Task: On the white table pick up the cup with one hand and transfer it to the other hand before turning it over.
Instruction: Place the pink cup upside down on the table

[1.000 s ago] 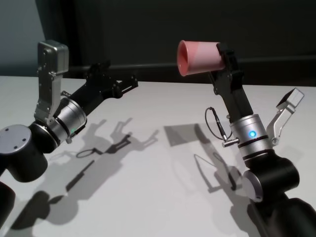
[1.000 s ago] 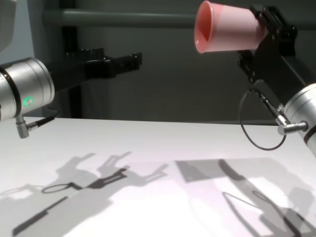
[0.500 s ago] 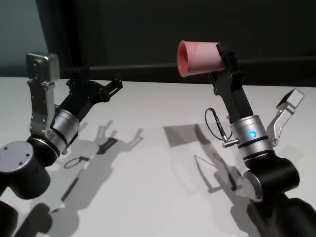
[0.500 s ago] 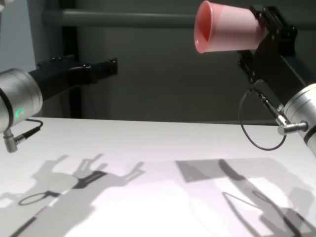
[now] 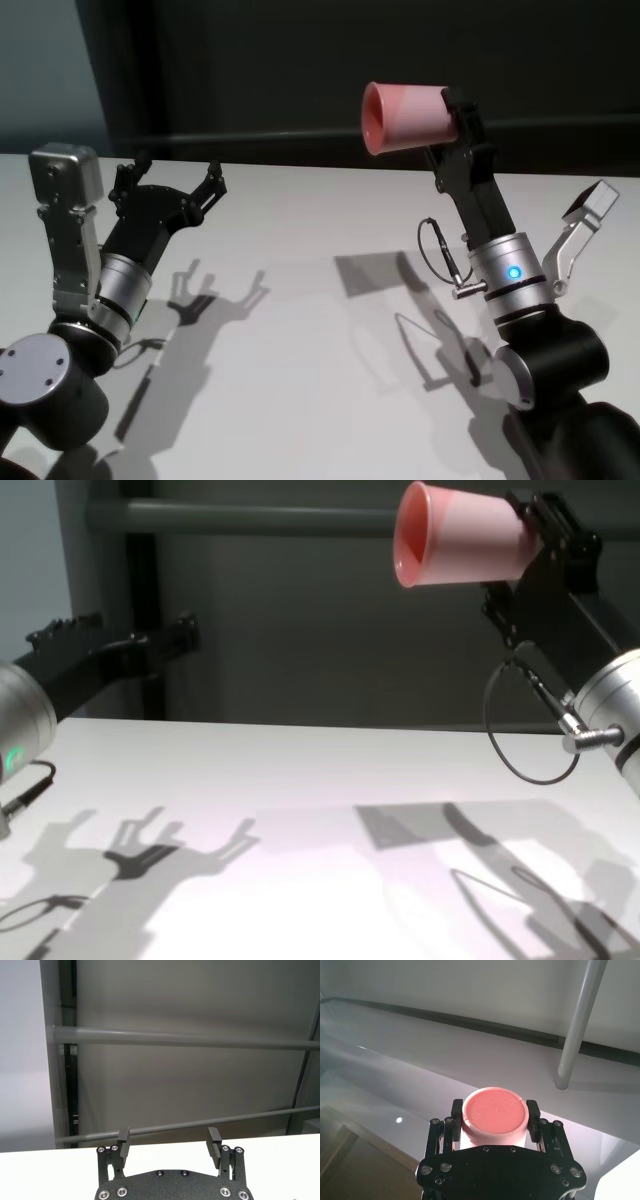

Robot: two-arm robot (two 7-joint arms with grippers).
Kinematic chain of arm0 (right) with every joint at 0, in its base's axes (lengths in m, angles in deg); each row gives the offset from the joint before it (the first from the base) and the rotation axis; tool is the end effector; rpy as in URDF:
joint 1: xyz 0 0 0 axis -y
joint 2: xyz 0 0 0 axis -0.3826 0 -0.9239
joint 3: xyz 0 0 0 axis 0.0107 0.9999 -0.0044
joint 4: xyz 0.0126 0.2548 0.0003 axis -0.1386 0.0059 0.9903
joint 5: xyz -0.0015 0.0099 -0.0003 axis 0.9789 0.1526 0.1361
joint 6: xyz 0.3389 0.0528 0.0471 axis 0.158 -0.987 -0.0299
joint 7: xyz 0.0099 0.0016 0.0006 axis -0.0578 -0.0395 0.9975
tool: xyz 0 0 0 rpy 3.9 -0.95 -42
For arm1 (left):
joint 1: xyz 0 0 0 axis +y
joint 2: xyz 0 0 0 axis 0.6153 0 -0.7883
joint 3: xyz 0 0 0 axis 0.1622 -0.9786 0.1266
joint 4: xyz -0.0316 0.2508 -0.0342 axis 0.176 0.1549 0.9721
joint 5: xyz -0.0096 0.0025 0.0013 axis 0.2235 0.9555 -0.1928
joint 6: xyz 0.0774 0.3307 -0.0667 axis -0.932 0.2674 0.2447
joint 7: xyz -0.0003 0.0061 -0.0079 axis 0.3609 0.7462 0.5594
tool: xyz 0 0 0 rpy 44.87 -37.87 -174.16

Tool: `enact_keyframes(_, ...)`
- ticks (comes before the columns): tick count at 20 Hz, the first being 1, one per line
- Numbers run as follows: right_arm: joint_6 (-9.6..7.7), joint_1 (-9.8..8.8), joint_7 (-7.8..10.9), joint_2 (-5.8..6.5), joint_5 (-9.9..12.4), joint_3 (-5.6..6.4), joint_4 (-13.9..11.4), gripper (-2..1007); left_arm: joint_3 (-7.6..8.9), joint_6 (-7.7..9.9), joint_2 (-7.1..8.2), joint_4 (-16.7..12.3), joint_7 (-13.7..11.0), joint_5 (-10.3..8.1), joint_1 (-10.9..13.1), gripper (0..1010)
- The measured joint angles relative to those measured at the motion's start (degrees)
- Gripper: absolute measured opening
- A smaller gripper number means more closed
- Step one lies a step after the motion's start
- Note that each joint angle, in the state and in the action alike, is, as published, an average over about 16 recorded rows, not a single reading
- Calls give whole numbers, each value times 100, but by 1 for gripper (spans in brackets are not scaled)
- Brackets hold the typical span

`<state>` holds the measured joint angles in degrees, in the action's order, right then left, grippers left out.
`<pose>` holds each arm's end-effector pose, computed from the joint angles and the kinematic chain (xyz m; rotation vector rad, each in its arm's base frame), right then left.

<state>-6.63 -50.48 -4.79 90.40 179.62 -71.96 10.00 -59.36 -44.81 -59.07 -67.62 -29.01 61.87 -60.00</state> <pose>0.4319 0.0685 -0.2689 1.1941 1.0241 -0.5052 0.3842 -0.0222 -0.2351 -0.0639 -0.0231 1.2967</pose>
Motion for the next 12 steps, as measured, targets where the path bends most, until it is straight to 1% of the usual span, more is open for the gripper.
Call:
enact_keyframes(5, 0, 0, 0, 0, 0, 0, 0, 735, 89, -125, -97, -77, 163, 108, 282, 1003)
enact_keyframes(12, 0, 0, 0, 0, 0, 0, 0, 735, 178, -213, -203, -106, 284, 232, 574, 1003)
